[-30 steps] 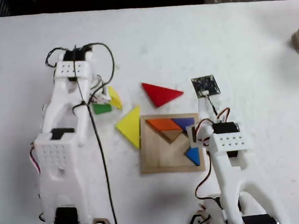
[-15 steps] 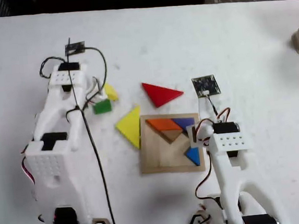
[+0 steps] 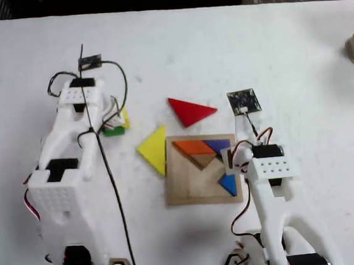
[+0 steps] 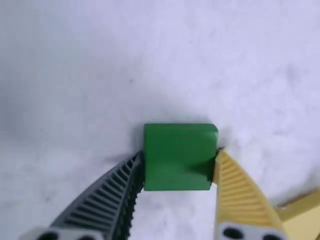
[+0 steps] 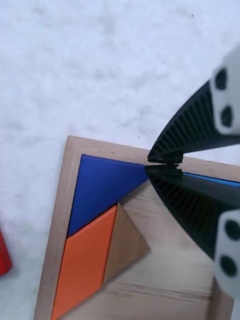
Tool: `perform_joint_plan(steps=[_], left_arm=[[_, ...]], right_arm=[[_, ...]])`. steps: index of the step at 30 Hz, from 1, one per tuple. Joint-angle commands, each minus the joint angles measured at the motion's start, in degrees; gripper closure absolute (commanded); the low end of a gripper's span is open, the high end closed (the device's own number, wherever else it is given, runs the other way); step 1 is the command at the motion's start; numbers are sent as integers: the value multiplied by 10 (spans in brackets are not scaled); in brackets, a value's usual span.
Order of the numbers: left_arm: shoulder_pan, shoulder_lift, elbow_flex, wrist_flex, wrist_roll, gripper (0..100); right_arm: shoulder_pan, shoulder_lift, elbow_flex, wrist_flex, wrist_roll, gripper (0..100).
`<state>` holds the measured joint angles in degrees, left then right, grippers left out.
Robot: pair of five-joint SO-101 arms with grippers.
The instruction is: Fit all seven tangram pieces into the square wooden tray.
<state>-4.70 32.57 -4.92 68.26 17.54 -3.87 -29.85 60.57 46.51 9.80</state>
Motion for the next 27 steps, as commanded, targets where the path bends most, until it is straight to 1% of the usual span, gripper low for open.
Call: perform_joint_plan(steps=[1,6,9,12,23,27], left_arm=[[2,-18,11,-4,-6,811],[10,-21,11,2,-5,812],[30,-42,11,40,-5,811],[52,-62,16,61,-6,810],[57,-67,17,71,-6,810],[80,-68,17,93,-6,810]], right_arm=[[-5,-1,-14,-9,4,981],[-6,-1,-14,-9,4,981],[-6,-1,-14,-9,4,981],[-6,-1,-14,-9,4,981],[-6,-1,-14,-10,5,981],[-6,-1,-14,-10,5,981]])
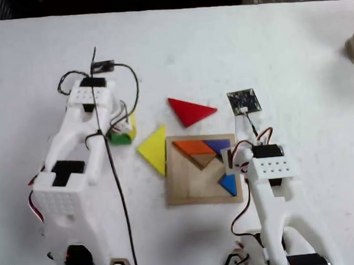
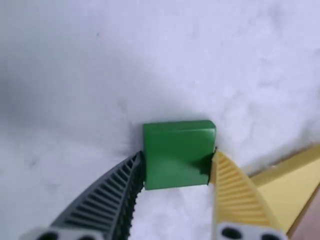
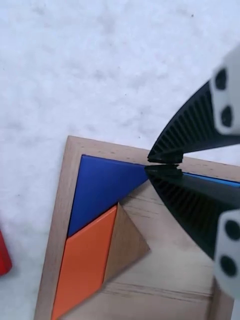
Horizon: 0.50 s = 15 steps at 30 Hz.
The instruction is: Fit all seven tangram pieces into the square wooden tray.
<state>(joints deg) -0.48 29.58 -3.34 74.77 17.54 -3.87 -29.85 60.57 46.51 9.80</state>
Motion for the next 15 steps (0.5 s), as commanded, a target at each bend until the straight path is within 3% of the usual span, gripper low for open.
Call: perform_joint_plan(steps=[1,15], left_arm=[[47,-37,1,35,-6,810],[124,-41,-5,69,-6,812]], right_arm=[[-6,-1,-14,-10,5,981],[-6,-1,-15,-10,6,981]])
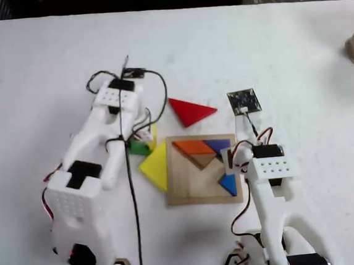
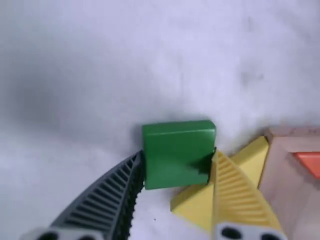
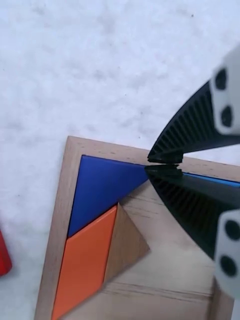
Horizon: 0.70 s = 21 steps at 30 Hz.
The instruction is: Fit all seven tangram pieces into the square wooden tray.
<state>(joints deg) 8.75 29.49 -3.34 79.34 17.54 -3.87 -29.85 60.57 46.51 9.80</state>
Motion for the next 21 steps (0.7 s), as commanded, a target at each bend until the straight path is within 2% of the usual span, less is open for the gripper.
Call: perform_joint_plan(steps=[1,14,18,21], left_arm=[[36,-41,-6,22,-6,812],[50,-152,39,26,-7,812],[58,-175,74,0,-52,811],[33,-185,84,-16,-76,806]], right_arm=[[-6,-1,-15,-10,6,981],[-6,-2,-16,-10,6,981],[-6,-2,-16,-10,6,981],[-5,-2,-16,-10,6,981]])
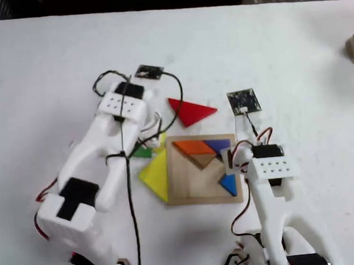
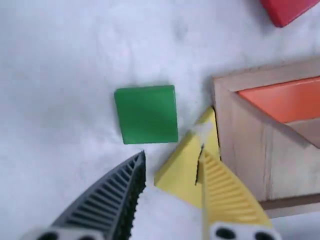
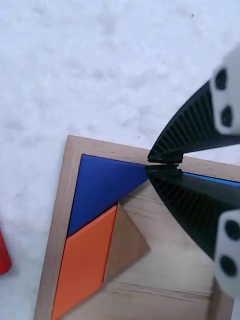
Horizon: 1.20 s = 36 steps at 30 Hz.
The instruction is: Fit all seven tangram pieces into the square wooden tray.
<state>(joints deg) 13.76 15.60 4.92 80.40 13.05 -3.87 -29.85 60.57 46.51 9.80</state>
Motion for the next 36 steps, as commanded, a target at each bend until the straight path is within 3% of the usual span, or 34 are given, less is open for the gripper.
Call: perform_joint_plan(steps=[1,4,8,13,19,28,36], left_arm=[[-29,-47,2,-29,-39,797],[-64,-44,10,-41,-51,708],[-88,-19,74,-138,-52,647],[-61,34,98,-185,-125,687],[-50,43,88,-184,-124,739],[-36,39,89,-183,-124,951],[-37,27,62,-122,-124,957]], right_arm=[[-5,-2,-16,-10,6,981],[-5,-2,-16,-10,6,981],[-6,-2,-15,-10,6,981],[-6,-2,-14,-10,6,981],[-4,-2,-14,-10,6,981],[-3,-2,-13,-10,6,981],[-3,-2,-14,-10,6,981]])
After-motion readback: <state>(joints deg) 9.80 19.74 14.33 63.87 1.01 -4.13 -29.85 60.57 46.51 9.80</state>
